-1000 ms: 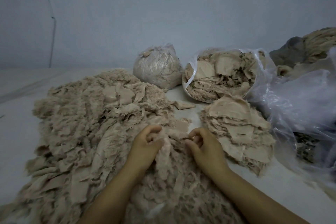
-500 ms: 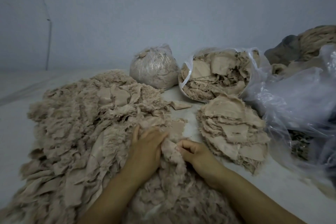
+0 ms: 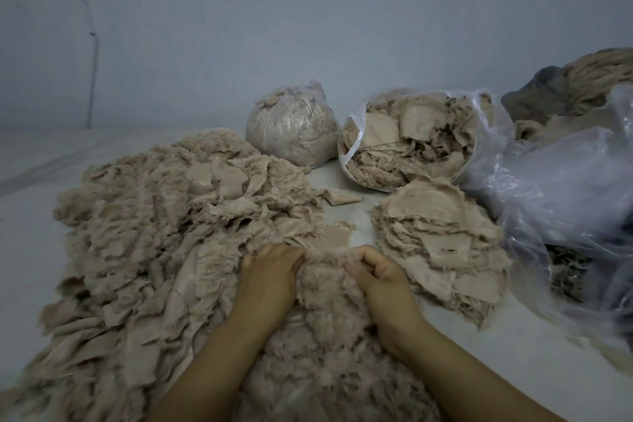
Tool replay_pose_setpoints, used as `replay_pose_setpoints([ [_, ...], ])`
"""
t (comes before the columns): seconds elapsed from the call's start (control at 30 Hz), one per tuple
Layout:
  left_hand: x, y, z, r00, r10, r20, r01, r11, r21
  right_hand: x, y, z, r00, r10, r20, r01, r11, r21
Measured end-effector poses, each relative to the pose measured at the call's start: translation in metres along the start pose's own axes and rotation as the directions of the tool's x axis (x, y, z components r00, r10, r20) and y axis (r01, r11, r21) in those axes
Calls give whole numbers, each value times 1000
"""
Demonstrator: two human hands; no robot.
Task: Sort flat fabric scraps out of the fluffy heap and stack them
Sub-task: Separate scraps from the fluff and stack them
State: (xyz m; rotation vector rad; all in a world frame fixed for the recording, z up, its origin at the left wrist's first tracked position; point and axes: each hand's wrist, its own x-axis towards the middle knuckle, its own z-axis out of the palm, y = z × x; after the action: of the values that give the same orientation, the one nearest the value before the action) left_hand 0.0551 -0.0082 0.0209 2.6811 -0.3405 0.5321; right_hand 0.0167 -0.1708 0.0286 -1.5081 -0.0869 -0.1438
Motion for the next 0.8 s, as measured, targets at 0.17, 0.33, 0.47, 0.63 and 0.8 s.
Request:
replay_pose_setpoints([
  [0.17,0,-3,5,998,-62,-16,63,997,54,-1,-6,-2,988,126,87,-152,863,482],
  [0.33,1,-3,7,995,-93,-40,96,992,79,6,-7,-6,974,186,133,-226,709,668],
  [0.47,0,-5,8,993,-111,-26,114,982,148,6,-14,-12,945,238,225,-327,671,665],
  [0.63,-3,-5,3,995,-93,-41,99,976,191,9,-22,-27,922,217,321,-380,667,640],
  [0.8,-13,12,-5,964,116,-240,-204,902,-380,7,-14,-21,920,169,352,-362,707,607],
])
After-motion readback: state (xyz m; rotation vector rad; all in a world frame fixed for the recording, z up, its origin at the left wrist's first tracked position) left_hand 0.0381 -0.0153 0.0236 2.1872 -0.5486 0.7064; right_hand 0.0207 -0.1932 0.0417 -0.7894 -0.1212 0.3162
